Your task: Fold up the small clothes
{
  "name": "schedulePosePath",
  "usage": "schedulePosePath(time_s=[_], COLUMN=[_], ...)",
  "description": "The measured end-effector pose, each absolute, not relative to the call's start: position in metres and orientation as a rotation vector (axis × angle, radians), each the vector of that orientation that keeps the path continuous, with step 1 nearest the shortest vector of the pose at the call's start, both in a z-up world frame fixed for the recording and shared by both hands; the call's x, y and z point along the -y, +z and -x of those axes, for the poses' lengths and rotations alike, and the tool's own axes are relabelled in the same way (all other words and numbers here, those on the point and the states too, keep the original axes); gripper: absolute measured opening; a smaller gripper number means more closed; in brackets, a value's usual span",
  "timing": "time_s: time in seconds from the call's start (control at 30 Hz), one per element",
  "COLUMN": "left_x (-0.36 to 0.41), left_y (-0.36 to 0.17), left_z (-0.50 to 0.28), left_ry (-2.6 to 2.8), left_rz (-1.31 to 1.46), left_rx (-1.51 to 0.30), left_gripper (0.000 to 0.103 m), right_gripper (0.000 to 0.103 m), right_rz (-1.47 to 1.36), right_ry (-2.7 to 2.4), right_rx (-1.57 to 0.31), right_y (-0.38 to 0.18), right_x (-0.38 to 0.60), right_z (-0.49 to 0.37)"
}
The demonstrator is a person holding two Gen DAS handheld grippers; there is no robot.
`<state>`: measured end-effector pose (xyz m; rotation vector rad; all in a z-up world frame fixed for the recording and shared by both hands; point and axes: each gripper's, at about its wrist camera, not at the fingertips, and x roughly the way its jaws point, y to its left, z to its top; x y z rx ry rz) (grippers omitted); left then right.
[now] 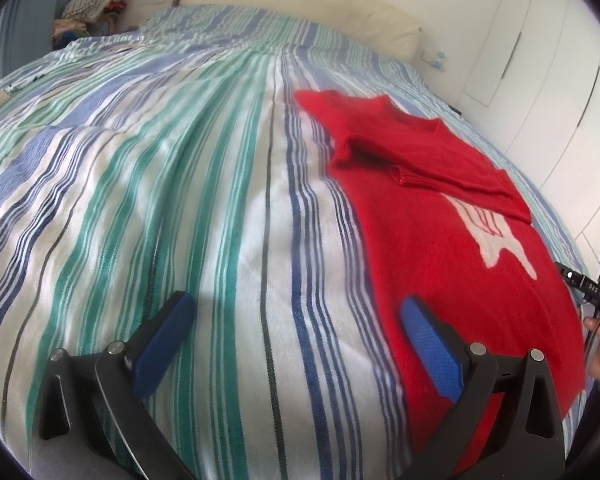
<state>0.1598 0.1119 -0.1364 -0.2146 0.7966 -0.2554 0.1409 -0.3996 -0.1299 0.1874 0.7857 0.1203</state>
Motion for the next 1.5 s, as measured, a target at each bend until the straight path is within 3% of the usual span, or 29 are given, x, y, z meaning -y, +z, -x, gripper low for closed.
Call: schedulePosePath(time_s=[0.37,0.53,0.57,0.63,0.67,0.77,0.93,1.07,1.23,1.5], left_x=[-0.102,-0.091,-0.092,-0.104,-0.113,-0.142,-0.167,-0.194,-0.254,-0.318], left_y=[-0.143,-0.129,-0.118,-0.083,-0.06,0.015,0.111,0.157,0.169,0.15], left_z=[-0.171,-0.182,-0.183,-0.173,-0.163,-0.124,-0.074,-0.053,-0.027,0.005], left_ry=[-0.216,-0.149,-0.132,-0.114,-0.102,-0.076,-0.204,-0.289,-0.206,0.032], left_rz=[0.159,0.051,0.047,0.064,0.088,0.206,0.317,0.267,0.186,0.327], left_rx=[-0.864,-1.027,-1.094,-1.161,-1.162,-1.11,-1.052,-0.989,-0.959,-1.027], left_gripper=[0.103,0.102,0.099,0.082,0.082,0.099,0.099,0.099,0.099,0.099], right_gripper=[0.094,0.098,0.097,0.097,0.097,0.097,0.097,0.097,0.097,0.097], right_rz=[-0.18,-0.112,-0.081,-0.108,-0.151,-0.228,-0.168,-0.054,-0.009,0.102], right_ry=[0.064,0.044,0.014,-0.066,-0.109,-0.247,-0.386,-0.503,-0.539,-0.342], right_rx=[-0.797,-0.867,-0.922,-1.069,-1.13,-1.175,-1.372,-1.483,-1.506,-1.495], right_y=[-0.136,-0.136,-0.131,-0.113,-0.1,-0.044,0.021,0.068,0.101,0.115], right_x=[0.399,0.389,0.385,0.384,0.386,0.388,0.364,0.324,0.262,0.167], right_z=[-0.148,-0.159,-0.164,-0.176,-0.178,-0.171,-0.149,-0.111,-0.089,-0.14])
